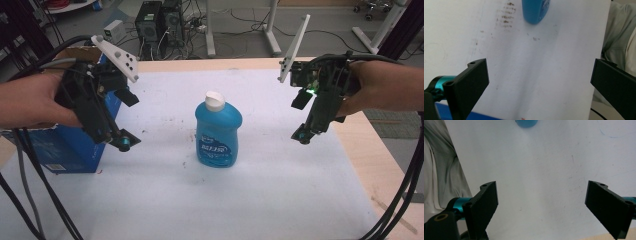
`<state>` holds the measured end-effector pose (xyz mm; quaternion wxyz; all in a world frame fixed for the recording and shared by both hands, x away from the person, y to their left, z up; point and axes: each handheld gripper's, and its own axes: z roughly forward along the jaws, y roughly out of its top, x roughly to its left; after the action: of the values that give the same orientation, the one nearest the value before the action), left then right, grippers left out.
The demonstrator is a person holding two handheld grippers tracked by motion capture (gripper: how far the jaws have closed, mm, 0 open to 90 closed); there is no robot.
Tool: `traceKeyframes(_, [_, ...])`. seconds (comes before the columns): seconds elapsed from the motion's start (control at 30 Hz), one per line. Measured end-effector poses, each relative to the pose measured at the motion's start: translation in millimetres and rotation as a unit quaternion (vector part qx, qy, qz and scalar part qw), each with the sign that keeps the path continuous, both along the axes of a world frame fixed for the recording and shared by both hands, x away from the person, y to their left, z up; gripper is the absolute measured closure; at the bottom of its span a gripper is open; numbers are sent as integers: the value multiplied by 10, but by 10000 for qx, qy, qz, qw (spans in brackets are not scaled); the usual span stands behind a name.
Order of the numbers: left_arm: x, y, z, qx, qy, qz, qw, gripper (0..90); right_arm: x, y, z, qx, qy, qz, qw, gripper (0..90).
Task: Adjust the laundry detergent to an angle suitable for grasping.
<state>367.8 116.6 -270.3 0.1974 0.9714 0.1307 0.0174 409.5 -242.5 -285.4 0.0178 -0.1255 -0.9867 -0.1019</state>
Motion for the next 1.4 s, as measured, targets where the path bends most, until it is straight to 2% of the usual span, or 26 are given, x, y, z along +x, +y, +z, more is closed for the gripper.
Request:
traceKeyframes(0.1, [-42, 25, 20, 81, 82, -25, 9999, 17, 33, -3, 19, 73, -27, 11, 10000, 107])
traceKeyframes(0.33, [-119, 91, 11, 183, 238, -108, 9995, 16, 126, -20, 52, 53, -17, -63, 10000, 107])
traceKeyframes(0.47, [-169, 101, -19, 269, 249, -141, 9992, 17, 198, -45, 97, 111, -68, -39, 9999, 107])
traceKeyframes(0.73, [-210, 120, -39, 443, 262, -216, 9984, 17, 353, -56, 129, 71, -146, -63, 9998, 107])
traceKeyframes(0.9, [-211, 118, 19, 465, 264, -255, 9982, 17, 474, -19, 231, 96, -208, -21, 9997, 107])
traceKeyframes(1.03, [-193, 107, 69, 467, 246, -264, 9983, 17, 537, 21, 303, 22, -258, 60, 9996, 107])
traceKeyframes(1.17, [-165, 89, 60, 526, 211, -227, 9981, 17, 562, 67, 328, 27, -223, 88, 9997, 107])
traceKeyframes(1.33, [-161, 87, 43, 551, 238, -183, 9980, 17, 558, 101, 288, -141, -162, 153, 9997, 107])
traceKeyframes(1.4, [-159, 91, 50, 570, 238, -175, 9979, 17, 561, 107, 289, -120, -139, 113, 9998, 107])
